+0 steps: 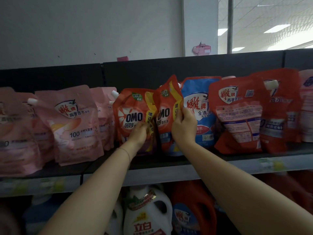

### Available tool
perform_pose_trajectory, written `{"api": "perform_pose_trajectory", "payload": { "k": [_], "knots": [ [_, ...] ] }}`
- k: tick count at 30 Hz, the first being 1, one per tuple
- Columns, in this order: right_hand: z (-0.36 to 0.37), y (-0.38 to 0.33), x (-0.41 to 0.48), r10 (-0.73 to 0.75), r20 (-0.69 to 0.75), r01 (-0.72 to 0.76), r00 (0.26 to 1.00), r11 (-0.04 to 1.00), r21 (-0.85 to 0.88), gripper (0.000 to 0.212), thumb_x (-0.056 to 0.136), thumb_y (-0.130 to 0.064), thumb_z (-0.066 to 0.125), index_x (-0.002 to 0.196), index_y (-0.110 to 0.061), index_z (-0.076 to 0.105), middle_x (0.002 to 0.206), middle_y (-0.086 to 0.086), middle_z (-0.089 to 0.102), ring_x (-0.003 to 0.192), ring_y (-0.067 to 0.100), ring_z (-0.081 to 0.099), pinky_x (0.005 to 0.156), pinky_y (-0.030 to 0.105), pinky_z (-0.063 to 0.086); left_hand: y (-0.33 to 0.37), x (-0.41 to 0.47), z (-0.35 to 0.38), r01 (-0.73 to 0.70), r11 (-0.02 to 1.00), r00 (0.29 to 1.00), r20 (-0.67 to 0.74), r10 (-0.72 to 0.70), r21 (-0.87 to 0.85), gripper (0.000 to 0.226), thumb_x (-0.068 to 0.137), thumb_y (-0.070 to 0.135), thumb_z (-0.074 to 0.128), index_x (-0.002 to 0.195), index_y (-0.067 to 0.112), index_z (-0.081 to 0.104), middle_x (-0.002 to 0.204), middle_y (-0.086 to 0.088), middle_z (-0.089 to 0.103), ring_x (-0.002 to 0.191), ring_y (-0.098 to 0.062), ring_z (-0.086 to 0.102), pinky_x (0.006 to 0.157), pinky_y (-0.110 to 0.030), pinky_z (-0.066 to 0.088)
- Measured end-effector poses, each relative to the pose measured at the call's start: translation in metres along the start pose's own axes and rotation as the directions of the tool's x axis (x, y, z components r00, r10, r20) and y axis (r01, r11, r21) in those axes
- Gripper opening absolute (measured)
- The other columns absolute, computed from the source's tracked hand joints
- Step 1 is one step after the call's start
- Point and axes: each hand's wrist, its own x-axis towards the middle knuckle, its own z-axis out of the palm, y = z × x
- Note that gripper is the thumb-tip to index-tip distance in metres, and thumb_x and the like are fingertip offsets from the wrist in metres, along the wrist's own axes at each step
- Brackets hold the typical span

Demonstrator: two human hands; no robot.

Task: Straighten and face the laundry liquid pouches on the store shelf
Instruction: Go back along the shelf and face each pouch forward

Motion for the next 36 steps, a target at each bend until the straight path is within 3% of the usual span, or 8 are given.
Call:
{"api": "perform_pose_trajectory", "payload": {
  "k": [5,8,12,18,23,28,32,36],
  "knots": [
    [-0.016,-0.018,-0.010,-0.107,-0.074,0.107,0.992,0.994,0.001,0.031,0.100,-0.015,0.042,0.068,-0.015,0.041,0.073,-0.003,0.042,0.061,0.005,0.035,0.055,0.012,0.031,0.016,-0.030,0.001,-0.020,0.996,0.995,0.097,0.028,-0.090,0.049,0.099,0.046,0.038,0.129,0.011,0.054,0.130,-0.007,0.056,0.122,-0.028,0.051,0.101,-0.036,0.038],
    [-0.024,-0.023,-0.016,-0.159,-0.101,0.158,0.982,0.987,-0.021,0.029,0.100,-0.014,0.043,0.071,-0.014,0.042,0.072,-0.007,0.041,0.062,0.004,0.036,0.056,0.011,0.031,0.018,-0.038,-0.001,-0.037,0.995,0.992,0.118,0.048,-0.093,0.050,0.098,0.048,0.039,0.134,0.015,0.050,0.126,0.004,0.056,0.123,-0.020,0.049,0.101,-0.033,0.036],
    [-0.032,-0.032,-0.024,-0.253,-0.175,0.242,0.951,0.967,-0.083,0.025,0.099,-0.017,0.044,0.074,-0.015,0.042,0.074,-0.014,0.039,0.065,0.008,0.040,0.057,0.019,0.033,0.020,-0.042,0.001,-0.050,0.989,0.988,0.138,0.069,-0.138,0.063,0.097,0.050,0.038,0.141,0.004,0.040,0.143,-0.015,0.045,0.133,-0.035,0.039,0.111,-0.042,0.030],
    [-0.029,-0.053,-0.033,-0.316,-0.183,0.322,0.931,0.947,0.002,0.026,0.100,-0.015,0.044,0.074,-0.012,0.042,0.074,-0.012,0.039,0.062,0.001,0.037,0.057,0.009,0.033,0.033,-0.056,0.009,0.080,0.967,0.979,0.200,-0.031,-0.242,0.068,0.092,0.062,0.037,0.135,0.011,0.049,0.103,-0.015,0.067,0.085,-0.029,0.064,0.072,-0.027,0.043],
    [-0.012,-0.072,-0.037,-0.296,-0.184,0.323,0.937,0.937,0.135,0.027,0.101,-0.014,0.041,0.074,-0.013,0.040,0.073,-0.009,0.039,0.061,0.000,0.037,0.058,0.009,0.032,0.033,-0.058,0.004,0.005,0.816,0.988,0.126,0.084,-0.578,0.046,0.091,0.053,0.047,0.125,0.023,0.057,0.112,-0.003,0.071,0.097,-0.019,0.070,0.077,-0.032,0.056],
    [0.014,-0.064,-0.036,-0.218,0.017,0.213,0.976,0.965,0.150,0.022,0.102,-0.020,0.037,0.083,-0.011,0.043,0.084,0.003,0.046,0.069,0.003,0.040,0.060,0.010,0.034,0.017,-0.053,-0.027,-0.291,0.880,0.939,-0.290,0.187,-0.375,0.063,0.083,0.063,0.055,0.133,0.025,0.049,0.121,0.007,0.064,0.106,-0.012,0.064,0.093,-0.036,0.051],
    [0.025,-0.047,-0.032,-0.124,0.275,0.125,0.953,0.992,0.014,0.015,0.100,-0.025,0.044,0.098,-0.010,0.044,0.101,0.003,0.044,0.080,0.004,0.043,0.066,0.010,0.038,-0.003,-0.048,-0.043,-0.265,0.947,0.908,-0.377,0.182,-0.180,0.078,0.077,0.068,0.047,0.140,0.023,0.035,0.136,0.006,0.048,0.120,-0.012,0.049,0.099,-0.029,0.038],
    [0.032,-0.018,-0.039,-0.035,0.549,0.153,0.835,0.973,-0.170,0.089,0.082,-0.041,0.071,0.143,-0.006,0.017,0.143,0.006,0.020,0.131,0.019,0.029,0.103,0.027,0.034,-0.027,-0.040,-0.049,-0.115,0.993,0.947,-0.301,0.114,0.012,0.073,0.090,0.057,0.041,0.141,0.006,0.029,0.140,-0.008,0.041,0.129,-0.019,0.039,0.095,-0.022,0.026]
  ]
}}
